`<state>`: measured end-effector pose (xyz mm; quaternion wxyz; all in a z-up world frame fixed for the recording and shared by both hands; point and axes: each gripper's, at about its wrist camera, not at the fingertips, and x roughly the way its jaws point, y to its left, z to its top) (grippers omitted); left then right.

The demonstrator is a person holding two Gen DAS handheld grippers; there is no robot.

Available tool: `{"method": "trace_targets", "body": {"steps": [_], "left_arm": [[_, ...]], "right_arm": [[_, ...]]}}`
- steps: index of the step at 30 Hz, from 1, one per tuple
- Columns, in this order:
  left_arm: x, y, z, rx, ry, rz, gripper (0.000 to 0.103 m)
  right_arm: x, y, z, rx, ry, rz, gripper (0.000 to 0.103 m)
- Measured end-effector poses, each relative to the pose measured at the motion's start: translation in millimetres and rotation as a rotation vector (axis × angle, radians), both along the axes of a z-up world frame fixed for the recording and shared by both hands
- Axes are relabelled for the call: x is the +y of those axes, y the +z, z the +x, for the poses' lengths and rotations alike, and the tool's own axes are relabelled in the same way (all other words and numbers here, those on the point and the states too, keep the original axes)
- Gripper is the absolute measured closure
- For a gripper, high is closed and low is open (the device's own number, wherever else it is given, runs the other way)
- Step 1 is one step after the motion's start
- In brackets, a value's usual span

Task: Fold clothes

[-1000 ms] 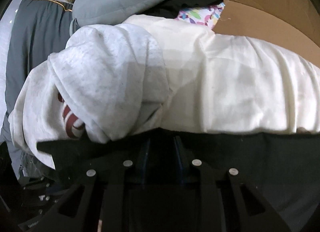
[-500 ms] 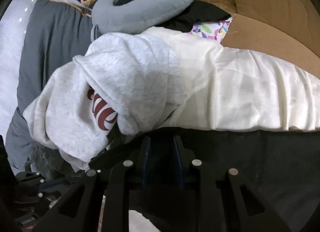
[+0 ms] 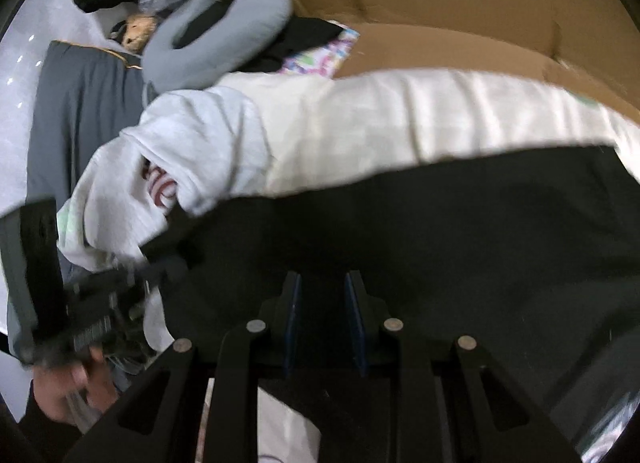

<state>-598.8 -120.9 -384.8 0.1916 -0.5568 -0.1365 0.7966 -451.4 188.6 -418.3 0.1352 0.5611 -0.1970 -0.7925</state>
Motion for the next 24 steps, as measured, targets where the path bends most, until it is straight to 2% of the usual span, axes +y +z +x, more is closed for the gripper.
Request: {"method": "trace_targets", "body": {"steps": [1, 4, 16, 24], "left_arm": [[-2.7, 0.0, -3.1, 0.005, 0.006, -0.007, 0.1], [-6.0, -6.0, -13.1, 0.002, 0.069, 0.034, 0.1], [-30.4, -39.5, -30.9, -0.059, 0.121, 0.056, 0.1], [-23.2, -23.8, -16.7, -0.071, 0.069, 0.089, 0.1]], "right_arm": [[2.0, -3.2, 6.4, -0.01, -0.007, 0.004, 0.081], [5.0, -13.7, 27.5, -0.044, -0.023, 0.011, 0.081], [-4.5, -46.2, 87.7, -0.132, -0.03, 0.035, 0.081], [-3.4, -45.3, 105.9, -0.136, -0.039, 0.025, 0.081]]}}
